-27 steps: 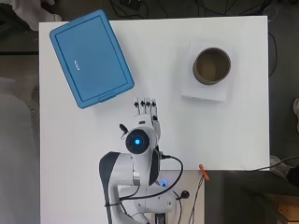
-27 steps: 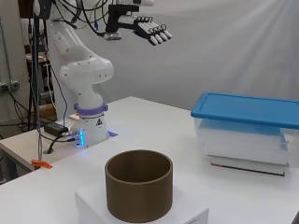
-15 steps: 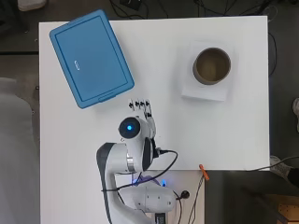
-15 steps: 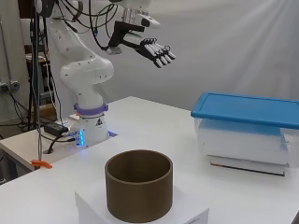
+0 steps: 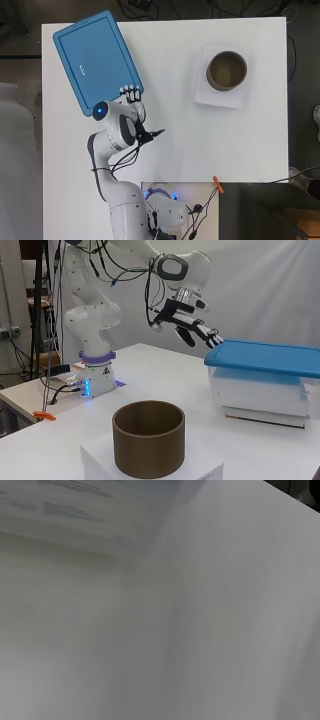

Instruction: Teleoperate dual arm-hand system to remove items from a box

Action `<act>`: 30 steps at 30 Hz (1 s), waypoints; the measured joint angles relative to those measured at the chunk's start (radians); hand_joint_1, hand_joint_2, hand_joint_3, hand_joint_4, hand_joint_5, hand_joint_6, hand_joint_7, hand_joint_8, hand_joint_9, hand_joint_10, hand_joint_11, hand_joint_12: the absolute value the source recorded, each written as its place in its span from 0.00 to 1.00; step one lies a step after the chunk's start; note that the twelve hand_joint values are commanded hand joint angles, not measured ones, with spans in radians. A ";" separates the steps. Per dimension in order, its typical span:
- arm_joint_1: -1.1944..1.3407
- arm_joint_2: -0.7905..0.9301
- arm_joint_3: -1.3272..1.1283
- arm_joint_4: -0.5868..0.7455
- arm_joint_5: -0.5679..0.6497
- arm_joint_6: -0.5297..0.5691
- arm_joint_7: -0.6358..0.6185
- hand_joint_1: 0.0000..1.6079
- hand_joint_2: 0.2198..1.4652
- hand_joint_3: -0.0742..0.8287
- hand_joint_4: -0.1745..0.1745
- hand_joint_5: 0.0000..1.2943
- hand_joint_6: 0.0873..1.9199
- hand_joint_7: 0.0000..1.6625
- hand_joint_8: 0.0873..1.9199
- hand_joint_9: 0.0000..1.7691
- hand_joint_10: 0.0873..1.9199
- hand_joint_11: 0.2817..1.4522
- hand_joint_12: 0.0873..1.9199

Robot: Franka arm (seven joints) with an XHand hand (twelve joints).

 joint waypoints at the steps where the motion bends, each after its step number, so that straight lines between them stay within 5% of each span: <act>1: 0.000 0.003 0.000 -0.012 -0.010 0.023 0.008 0.19 0.49 0.07 0.26 0.00 0.00 0.02 0.00 0.09 0.00 0.06 0.00; 10: 0.001 0.013 -0.017 -0.053 -0.030 0.090 0.032 0.26 0.47 0.07 0.27 0.00 0.00 0.00 0.00 0.08 0.00 0.07 0.00; 17: -0.003 0.085 -0.079 -0.117 -0.073 0.499 0.050 0.32 0.48 0.08 0.28 0.00 0.00 0.00 0.00 0.07 0.00 0.06 0.00; 18: -0.004 0.095 -0.082 -0.119 -0.096 0.527 0.056 0.39 0.56 0.10 0.31 0.09 0.00 0.07 0.00 0.13 0.00 0.07 0.00; 19: -0.005 0.099 -0.084 -0.120 -0.105 0.529 0.057 0.49 0.67 0.09 0.33 0.28 0.22 0.22 0.00 0.26 0.00 0.14 0.00; 21: -0.001 0.106 -0.102 -0.113 -0.074 0.516 0.027 0.73 0.75 0.06 0.11 0.50 0.60 0.41 0.35 0.47 0.32 0.35 0.11; 24: 0.004 0.114 -0.131 -0.092 0.087 0.484 -0.184 0.82 0.80 0.08 0.01 0.56 0.71 0.44 0.64 0.44 0.60 0.36 0.07; 26: 0.009 0.107 -0.155 -0.075 0.180 0.419 -0.356 0.66 0.82 0.08 0.63 0.56 0.72 0.46 0.28 0.43 0.26 0.34 0.00; 27: 0.011 0.102 -0.164 -0.065 0.217 0.384 -0.416 0.61 0.82 0.08 0.81 0.56 0.72 0.47 0.13 0.43 0.12 0.32 0.00; 30: 0.016 0.071 -0.168 -0.036 0.251 0.306 -0.472 0.57 0.83 0.08 0.98 0.57 0.72 0.50 0.00 0.45 0.00 0.30 0.00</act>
